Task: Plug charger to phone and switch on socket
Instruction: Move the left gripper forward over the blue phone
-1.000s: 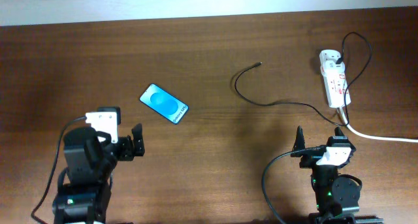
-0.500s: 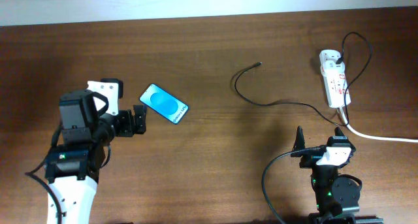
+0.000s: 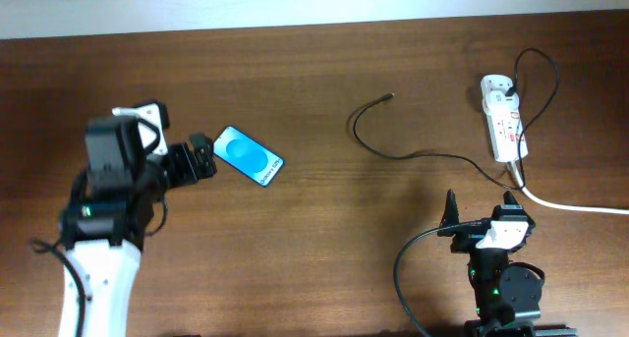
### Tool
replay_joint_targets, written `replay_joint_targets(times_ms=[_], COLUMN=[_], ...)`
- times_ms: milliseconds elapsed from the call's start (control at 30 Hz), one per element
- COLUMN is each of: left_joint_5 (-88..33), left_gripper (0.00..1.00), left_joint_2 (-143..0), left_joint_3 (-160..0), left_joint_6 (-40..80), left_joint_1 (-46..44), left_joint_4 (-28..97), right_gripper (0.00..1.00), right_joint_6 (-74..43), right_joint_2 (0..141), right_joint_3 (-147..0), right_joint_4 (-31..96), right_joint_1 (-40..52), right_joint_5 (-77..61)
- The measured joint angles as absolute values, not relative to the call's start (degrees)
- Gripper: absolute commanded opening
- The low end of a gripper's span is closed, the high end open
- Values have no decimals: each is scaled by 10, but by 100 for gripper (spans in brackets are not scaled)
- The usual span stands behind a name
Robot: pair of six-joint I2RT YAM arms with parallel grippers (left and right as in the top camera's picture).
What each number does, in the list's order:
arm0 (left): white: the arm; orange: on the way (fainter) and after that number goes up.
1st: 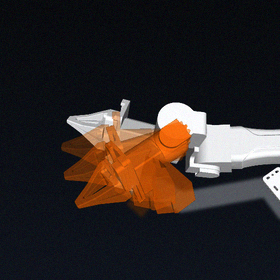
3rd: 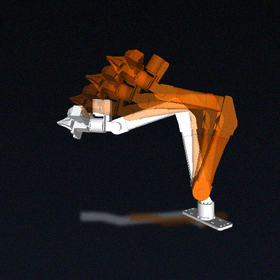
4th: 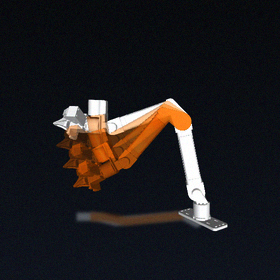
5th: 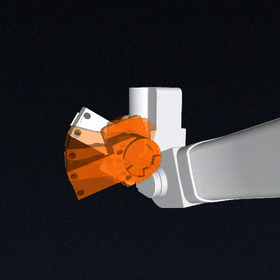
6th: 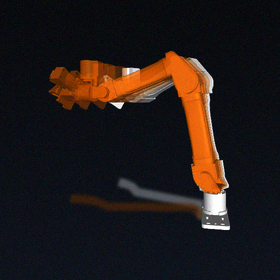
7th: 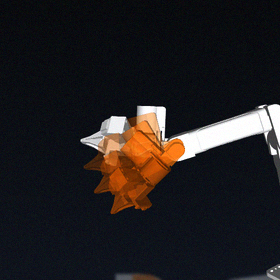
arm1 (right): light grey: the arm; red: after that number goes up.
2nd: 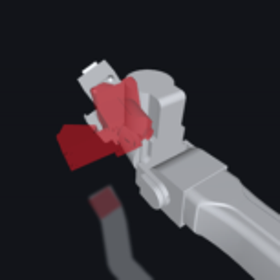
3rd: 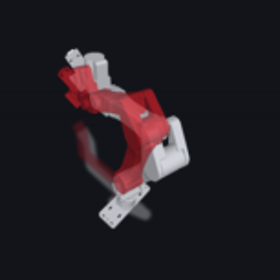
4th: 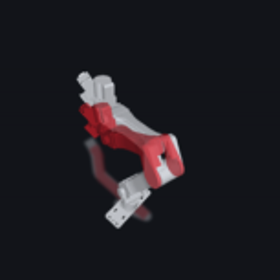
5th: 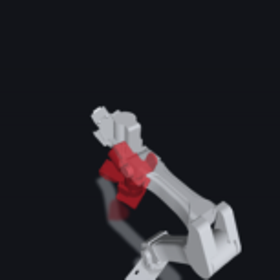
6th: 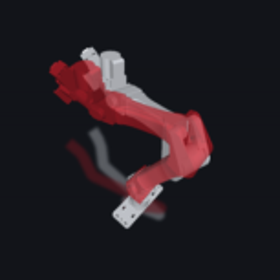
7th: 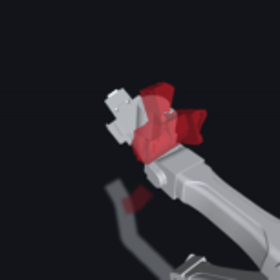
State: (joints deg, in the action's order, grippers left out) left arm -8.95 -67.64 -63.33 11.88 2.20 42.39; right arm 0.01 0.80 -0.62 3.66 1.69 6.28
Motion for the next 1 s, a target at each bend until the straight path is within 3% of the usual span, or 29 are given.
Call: replay_joint_targets(times_ms=[367,633,1000], left_joint_5=[16,-20,-13], left_gripper=[99,99,99], left_joint_2=[-959,-1015,-1114], left_joint_3=[-946,-954,-959], left_joint_6=[343,373,539], left_joint_1=[-88,-100,-112], left_joint_4=[623,599,629], right_gripper=[98,98,98], right_joint_6=[1,0,1], right_joint_2=[8,8,8], right_joint_3=[-6,-6,-6], right_joint_4=[36,36,36], right_joint_1=[17,17,17], right_joint_5=[63,63,63])
